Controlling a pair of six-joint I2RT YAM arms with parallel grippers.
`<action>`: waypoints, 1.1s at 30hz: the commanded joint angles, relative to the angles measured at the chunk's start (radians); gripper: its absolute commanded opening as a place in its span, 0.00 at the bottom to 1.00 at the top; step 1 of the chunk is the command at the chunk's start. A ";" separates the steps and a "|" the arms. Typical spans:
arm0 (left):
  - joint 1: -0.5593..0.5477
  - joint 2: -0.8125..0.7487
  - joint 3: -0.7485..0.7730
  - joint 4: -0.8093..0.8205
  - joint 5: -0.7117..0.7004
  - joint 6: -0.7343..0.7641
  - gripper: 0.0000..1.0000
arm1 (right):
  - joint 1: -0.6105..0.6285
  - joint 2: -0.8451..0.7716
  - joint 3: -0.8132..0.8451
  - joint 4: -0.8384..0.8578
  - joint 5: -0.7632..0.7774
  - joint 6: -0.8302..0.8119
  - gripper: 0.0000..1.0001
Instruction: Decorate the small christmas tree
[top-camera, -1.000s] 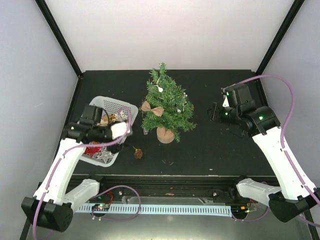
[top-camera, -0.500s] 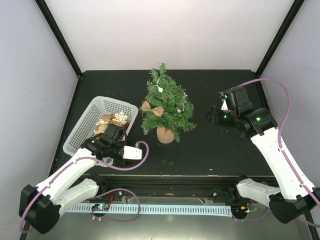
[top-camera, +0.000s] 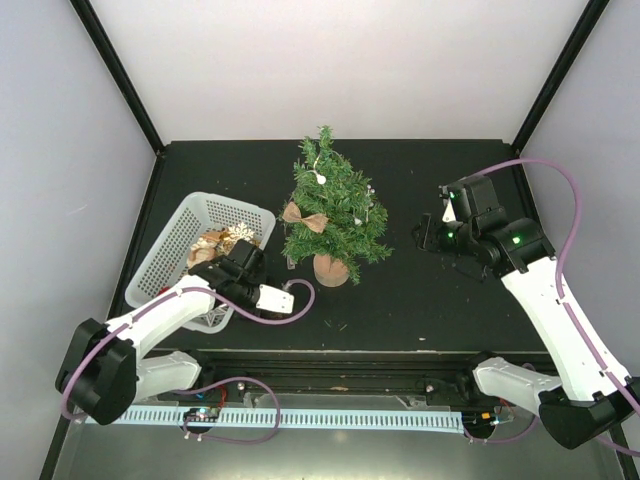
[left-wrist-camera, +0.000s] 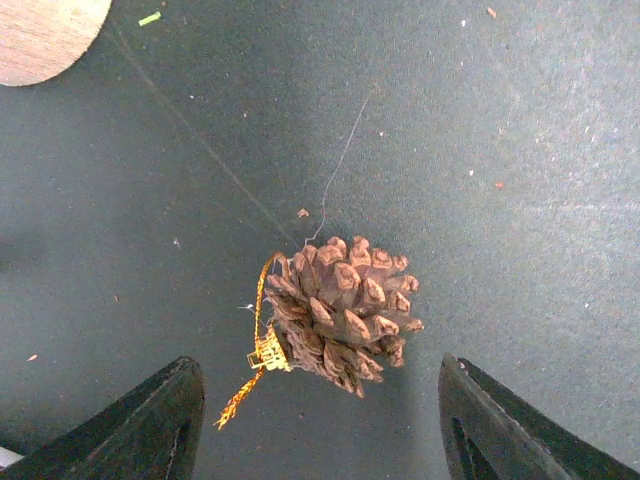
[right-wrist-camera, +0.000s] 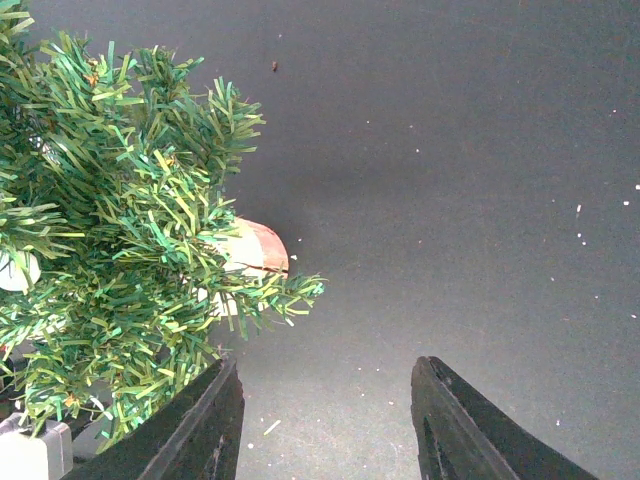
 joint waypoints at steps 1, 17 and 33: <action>0.003 0.007 0.029 0.003 -0.049 0.096 0.65 | -0.006 -0.021 -0.007 0.014 0.003 0.012 0.48; 0.080 0.044 0.038 0.013 -0.080 0.285 0.50 | -0.006 -0.014 -0.011 0.018 -0.014 0.009 0.48; 0.080 0.189 0.075 0.091 -0.071 0.257 0.51 | -0.006 -0.016 -0.016 0.010 -0.013 0.016 0.48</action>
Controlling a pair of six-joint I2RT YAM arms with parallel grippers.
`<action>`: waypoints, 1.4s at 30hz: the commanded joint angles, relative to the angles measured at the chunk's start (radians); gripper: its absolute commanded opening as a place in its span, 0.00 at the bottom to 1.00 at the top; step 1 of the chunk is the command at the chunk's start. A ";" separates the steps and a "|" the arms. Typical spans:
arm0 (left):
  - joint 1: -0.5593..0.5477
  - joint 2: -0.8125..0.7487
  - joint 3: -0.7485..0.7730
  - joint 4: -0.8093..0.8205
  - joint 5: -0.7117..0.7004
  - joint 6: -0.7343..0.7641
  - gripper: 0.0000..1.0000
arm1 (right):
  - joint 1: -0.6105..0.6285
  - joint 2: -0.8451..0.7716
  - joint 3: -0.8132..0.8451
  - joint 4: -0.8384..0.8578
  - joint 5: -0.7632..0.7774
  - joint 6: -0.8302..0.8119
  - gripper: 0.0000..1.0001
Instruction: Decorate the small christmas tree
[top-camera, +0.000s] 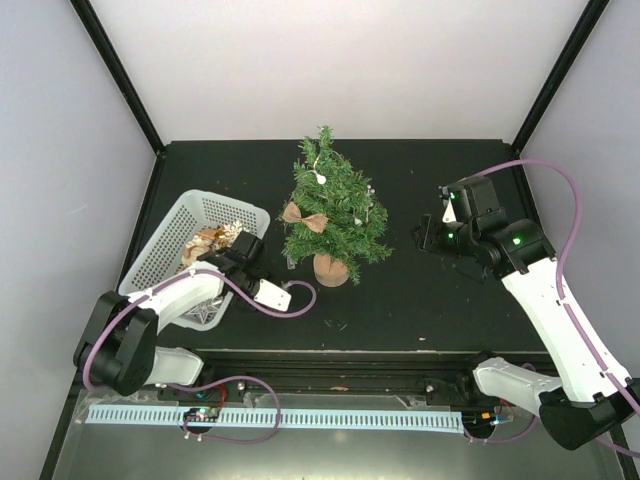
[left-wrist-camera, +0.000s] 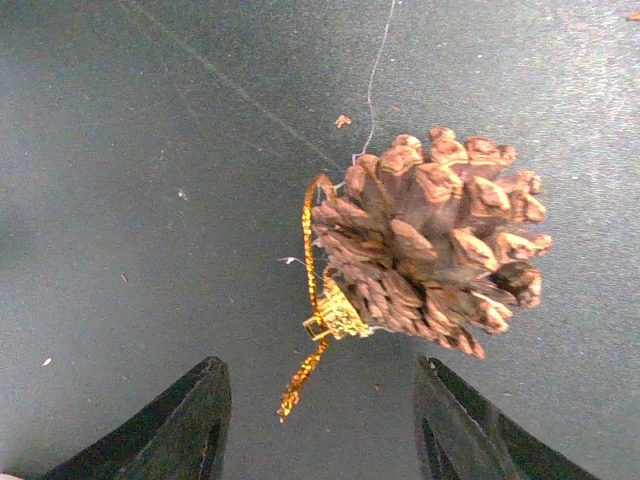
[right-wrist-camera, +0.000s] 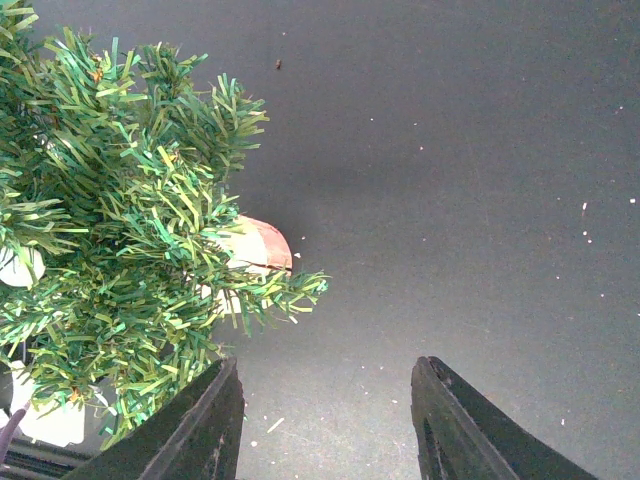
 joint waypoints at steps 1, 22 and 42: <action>0.006 0.036 0.046 0.027 0.009 -0.005 0.51 | -0.006 -0.010 -0.010 0.005 -0.006 0.014 0.48; 0.006 -0.031 0.082 -0.138 0.075 -0.025 0.02 | -0.007 -0.011 -0.014 0.007 0.014 0.007 0.47; 0.005 -0.354 0.310 -0.425 0.210 -0.166 0.02 | -0.007 -0.004 -0.006 0.018 0.004 -0.018 0.47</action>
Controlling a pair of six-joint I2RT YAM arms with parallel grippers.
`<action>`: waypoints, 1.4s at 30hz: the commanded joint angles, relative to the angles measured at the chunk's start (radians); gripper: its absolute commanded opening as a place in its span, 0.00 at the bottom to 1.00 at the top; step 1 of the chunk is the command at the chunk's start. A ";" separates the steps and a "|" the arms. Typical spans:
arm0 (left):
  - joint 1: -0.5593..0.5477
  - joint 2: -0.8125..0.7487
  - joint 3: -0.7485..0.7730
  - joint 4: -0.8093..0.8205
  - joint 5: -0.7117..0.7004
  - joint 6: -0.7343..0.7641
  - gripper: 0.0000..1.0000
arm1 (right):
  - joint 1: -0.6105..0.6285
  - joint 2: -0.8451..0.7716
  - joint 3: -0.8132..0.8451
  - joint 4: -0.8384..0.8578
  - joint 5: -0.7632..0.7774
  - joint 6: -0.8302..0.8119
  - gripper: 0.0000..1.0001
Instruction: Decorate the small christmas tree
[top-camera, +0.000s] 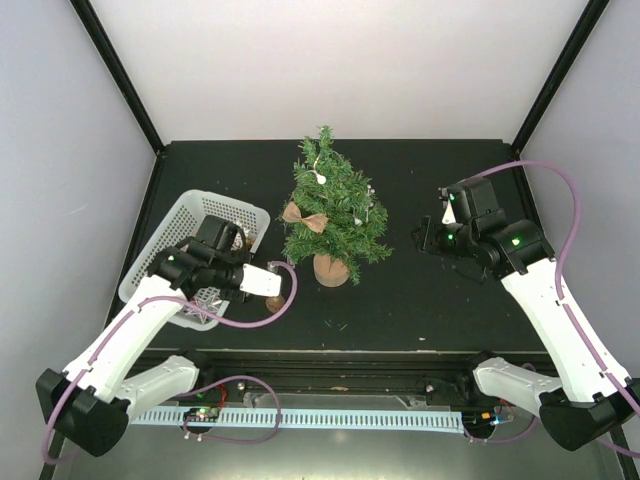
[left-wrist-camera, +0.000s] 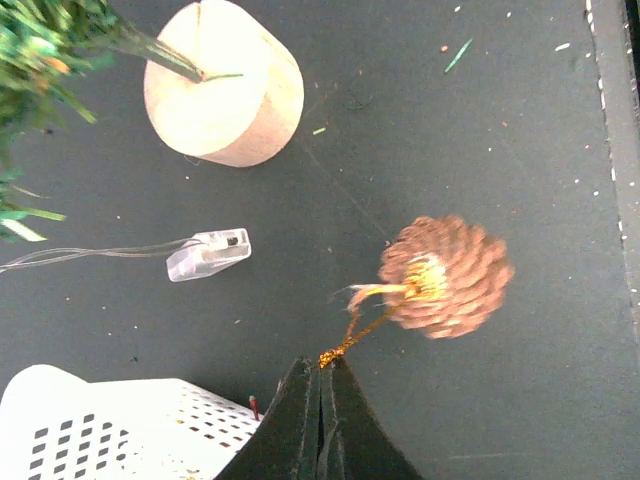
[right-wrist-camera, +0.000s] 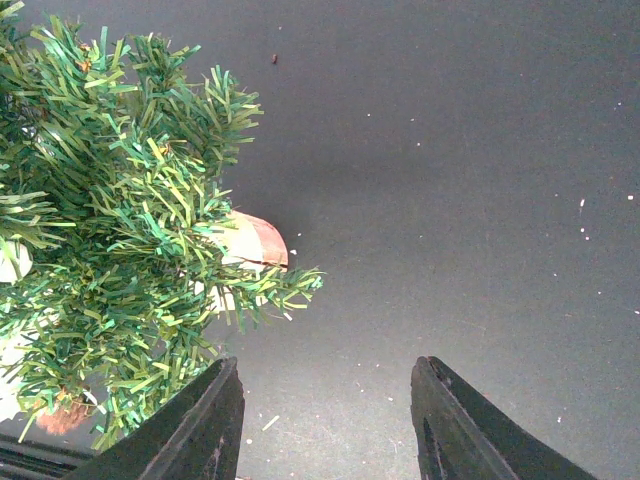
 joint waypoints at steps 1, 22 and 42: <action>0.004 -0.055 0.064 -0.084 0.049 -0.033 0.01 | -0.007 0.001 0.008 0.014 0.006 -0.016 0.47; 0.003 -0.017 0.584 -0.148 0.274 -0.236 0.02 | -0.007 -0.002 -0.027 0.025 0.018 -0.019 0.47; -0.043 0.332 1.038 -0.034 0.370 -0.443 0.02 | -0.007 -0.044 -0.078 0.049 0.018 -0.007 0.47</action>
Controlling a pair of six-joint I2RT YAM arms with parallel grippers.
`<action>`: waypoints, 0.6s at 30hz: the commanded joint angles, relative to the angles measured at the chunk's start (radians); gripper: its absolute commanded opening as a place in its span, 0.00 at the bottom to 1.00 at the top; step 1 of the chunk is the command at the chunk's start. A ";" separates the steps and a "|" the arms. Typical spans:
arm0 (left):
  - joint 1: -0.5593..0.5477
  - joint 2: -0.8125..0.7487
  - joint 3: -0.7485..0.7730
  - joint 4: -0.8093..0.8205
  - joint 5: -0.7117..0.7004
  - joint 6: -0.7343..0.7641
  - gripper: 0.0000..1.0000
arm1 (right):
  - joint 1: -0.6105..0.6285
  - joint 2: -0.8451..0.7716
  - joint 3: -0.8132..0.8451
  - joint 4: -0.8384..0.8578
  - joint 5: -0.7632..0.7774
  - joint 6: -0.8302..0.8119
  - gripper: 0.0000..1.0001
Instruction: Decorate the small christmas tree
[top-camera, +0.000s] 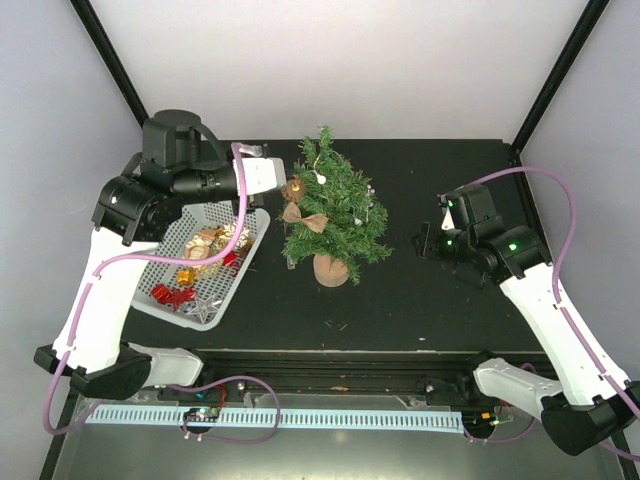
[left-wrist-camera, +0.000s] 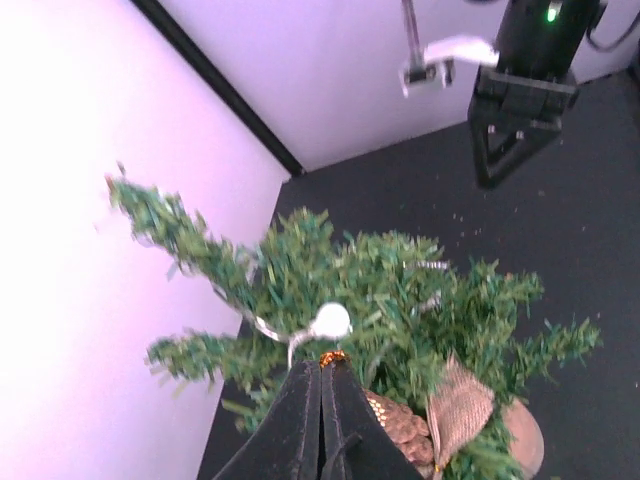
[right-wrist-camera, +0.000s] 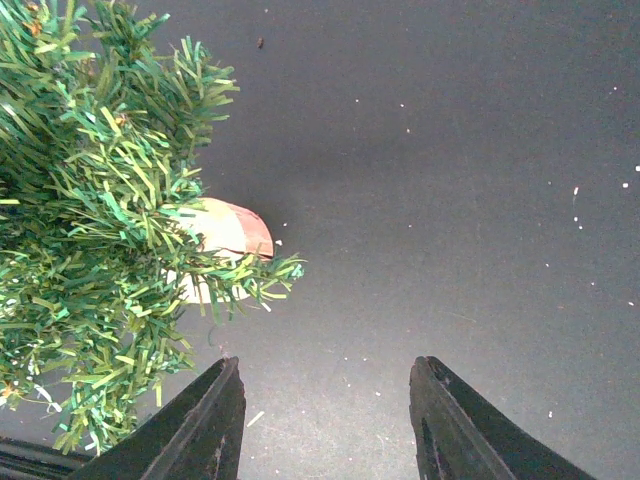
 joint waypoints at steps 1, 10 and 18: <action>-0.031 0.059 0.106 0.013 0.074 -0.049 0.02 | -0.008 -0.020 -0.019 0.029 0.012 0.006 0.47; -0.083 0.124 0.162 0.027 0.064 -0.047 0.02 | -0.007 -0.026 -0.031 0.038 0.014 0.009 0.47; -0.123 0.170 0.164 0.056 0.042 -0.055 0.02 | -0.008 -0.022 -0.046 0.058 0.013 0.010 0.47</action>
